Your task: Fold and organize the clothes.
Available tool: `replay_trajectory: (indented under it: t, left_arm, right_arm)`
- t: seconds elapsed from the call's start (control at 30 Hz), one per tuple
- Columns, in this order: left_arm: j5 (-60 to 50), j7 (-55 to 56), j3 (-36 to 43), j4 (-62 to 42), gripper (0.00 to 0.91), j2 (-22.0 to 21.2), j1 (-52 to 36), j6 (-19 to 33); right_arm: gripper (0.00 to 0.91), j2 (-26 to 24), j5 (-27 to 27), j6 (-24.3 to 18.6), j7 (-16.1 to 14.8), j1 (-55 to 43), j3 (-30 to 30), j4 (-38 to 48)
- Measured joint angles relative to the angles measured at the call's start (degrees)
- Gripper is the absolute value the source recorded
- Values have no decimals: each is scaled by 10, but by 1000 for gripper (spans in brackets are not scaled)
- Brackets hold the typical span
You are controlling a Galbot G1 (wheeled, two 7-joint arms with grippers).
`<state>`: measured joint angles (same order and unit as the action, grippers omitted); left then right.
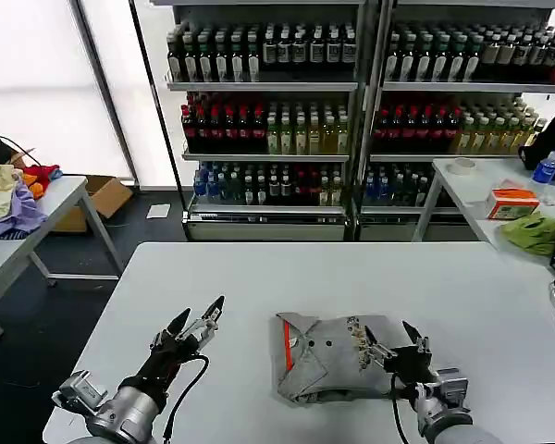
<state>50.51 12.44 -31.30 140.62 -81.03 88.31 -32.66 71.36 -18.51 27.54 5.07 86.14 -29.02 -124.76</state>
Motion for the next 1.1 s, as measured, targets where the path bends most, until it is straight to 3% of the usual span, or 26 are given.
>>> replay_trajectory:
  t: [0.43,0.73,1.1]
  left_arm:
    - [-5,-7,-3,-2,907,0,8,7]
    - [-6,-10,-7,0,907,1,15,8]
    - [-10,-24,-25,3,907,11,18,12]
  right_arm:
    - [907,9,-3,-48,-8,14,25,78]
    - [907,9,-7,-62,-10,21,14,57]
    - [907,-10,-36,-116,-50,21,-74,13]
